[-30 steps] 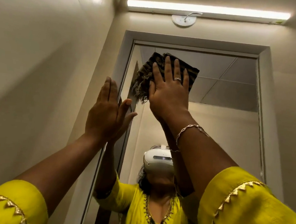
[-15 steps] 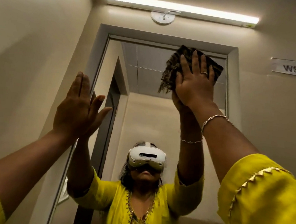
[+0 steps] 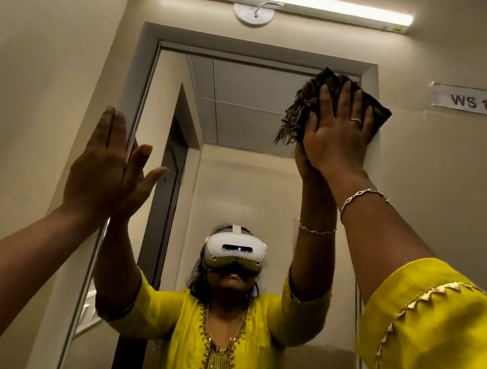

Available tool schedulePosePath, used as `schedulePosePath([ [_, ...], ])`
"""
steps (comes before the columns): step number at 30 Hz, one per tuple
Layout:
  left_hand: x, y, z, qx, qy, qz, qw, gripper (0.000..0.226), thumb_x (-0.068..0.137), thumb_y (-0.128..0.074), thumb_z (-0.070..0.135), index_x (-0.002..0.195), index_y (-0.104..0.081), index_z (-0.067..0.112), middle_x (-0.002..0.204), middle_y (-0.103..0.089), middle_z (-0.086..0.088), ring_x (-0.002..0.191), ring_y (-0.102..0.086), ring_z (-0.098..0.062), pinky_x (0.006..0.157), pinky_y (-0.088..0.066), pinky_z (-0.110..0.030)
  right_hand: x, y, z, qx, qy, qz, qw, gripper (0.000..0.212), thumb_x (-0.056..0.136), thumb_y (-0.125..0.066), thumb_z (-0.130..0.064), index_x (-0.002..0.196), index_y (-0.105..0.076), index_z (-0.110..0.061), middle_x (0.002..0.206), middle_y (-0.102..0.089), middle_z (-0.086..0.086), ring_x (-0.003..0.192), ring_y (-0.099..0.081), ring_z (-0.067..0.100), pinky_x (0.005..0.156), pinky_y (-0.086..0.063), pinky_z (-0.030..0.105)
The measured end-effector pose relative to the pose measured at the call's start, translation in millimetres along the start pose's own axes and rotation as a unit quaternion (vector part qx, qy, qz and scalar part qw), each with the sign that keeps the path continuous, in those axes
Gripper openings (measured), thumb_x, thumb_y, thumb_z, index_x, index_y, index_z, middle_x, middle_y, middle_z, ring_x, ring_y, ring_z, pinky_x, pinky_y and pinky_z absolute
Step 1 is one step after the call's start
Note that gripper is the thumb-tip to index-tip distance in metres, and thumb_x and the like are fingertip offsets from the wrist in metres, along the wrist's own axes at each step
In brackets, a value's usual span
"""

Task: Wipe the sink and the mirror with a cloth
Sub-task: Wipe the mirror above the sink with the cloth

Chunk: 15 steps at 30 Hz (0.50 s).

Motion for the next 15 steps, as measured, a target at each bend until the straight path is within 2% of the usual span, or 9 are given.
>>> schedulePosePath([
  [6,1.0,-3.3,-6.0,0.0,-0.01,0.002,1.0,0.101,0.08,-0.002,0.075,0.141,-0.02,-0.004,0.148,-0.02,-0.027,0.135,-0.023,-0.04,0.097,-0.036,-0.055,-17.3,-1.6,1.1,-0.015,-0.029,0.005,0.999,0.053,0.098,-0.022,-0.037,0.148,-0.008,-0.024,0.157,0.002,0.012,0.144,0.004,0.03,0.115,0.006,0.044],
  [10,2.3,-5.4,-6.0,0.016,-0.01,0.001,1.0,0.088,0.084,-0.016,0.063,0.139,-0.022,-0.005,0.147,-0.022,-0.029,0.134,-0.025,-0.043,0.095,-0.04,-0.058,-25.3,-2.5,-9.9,-0.015,-0.043,-0.007,0.999,0.054,0.098,-0.02,-0.038,0.148,-0.004,-0.024,0.157,0.005,0.011,0.144,0.007,0.031,0.115,0.006,0.046],
  [15,3.3,-6.3,-10.6,0.014,-0.007,-0.002,1.0,0.096,0.084,-0.006,0.071,0.138,-0.025,-0.007,0.145,-0.026,-0.03,0.131,-0.03,-0.045,0.092,-0.041,-0.058,-36.3,-6.9,-41.3,0.007,-0.033,-0.016,0.999,0.054,0.099,-0.018,-0.039,0.148,-0.003,-0.025,0.157,0.008,0.01,0.144,0.01,0.031,0.115,0.005,0.047],
])
Point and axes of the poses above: each hand's wrist, its own x-axis towards the middle knuckle, its own y-axis out of the back of the hand, z = x × y, the point moved 3 cm from there along x, towards the middle knuckle
